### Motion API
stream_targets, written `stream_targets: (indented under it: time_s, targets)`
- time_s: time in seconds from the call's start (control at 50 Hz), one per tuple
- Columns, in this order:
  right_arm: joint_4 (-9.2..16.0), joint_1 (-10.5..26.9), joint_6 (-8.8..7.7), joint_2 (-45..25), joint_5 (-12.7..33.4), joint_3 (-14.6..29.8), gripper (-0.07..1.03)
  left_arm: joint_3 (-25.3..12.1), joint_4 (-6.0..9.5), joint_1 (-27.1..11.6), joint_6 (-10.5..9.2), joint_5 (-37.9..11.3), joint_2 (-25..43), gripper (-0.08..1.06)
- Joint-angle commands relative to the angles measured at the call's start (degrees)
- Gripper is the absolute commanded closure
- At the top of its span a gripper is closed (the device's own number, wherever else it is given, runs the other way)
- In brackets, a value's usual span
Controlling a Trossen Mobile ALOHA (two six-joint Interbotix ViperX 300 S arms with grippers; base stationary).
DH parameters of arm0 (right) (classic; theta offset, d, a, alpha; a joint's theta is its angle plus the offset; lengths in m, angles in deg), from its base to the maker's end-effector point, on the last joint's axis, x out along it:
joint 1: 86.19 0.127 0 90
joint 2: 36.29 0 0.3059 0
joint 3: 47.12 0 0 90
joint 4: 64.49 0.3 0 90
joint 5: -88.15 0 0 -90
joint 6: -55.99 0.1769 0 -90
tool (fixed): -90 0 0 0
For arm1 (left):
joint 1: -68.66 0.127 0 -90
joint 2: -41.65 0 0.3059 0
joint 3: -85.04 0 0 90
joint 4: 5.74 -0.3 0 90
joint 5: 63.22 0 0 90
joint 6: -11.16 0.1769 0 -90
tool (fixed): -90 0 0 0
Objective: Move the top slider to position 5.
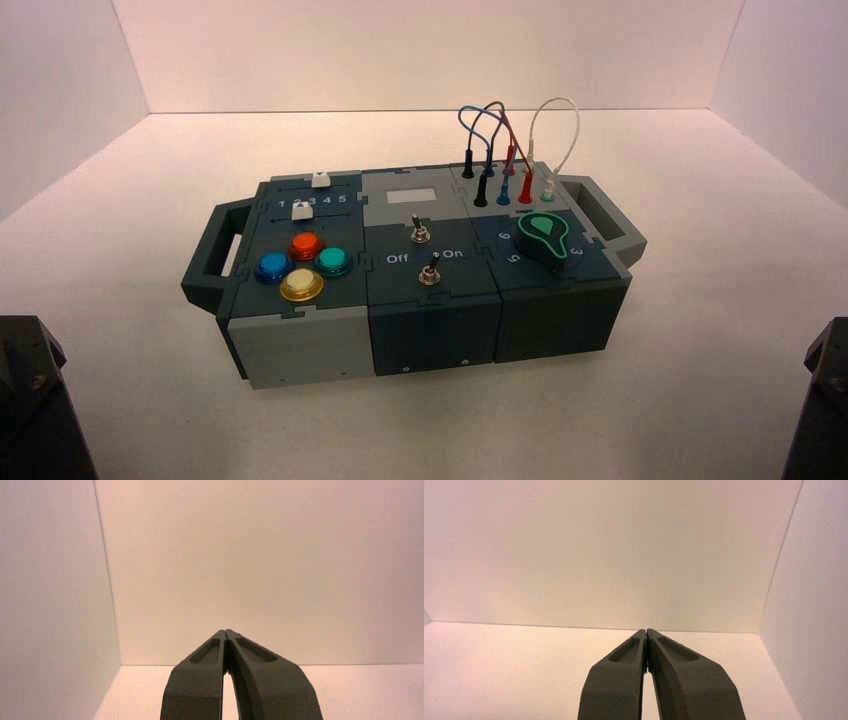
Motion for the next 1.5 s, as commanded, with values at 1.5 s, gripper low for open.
stream_targets:
  time_s: [1.5]
  targets:
    - [6.2,24.3,0.09,-19.5,20.4,13.5,0.99,-15.4,1.85,-16.6,-5.27,-37.6,26.5,1.01]
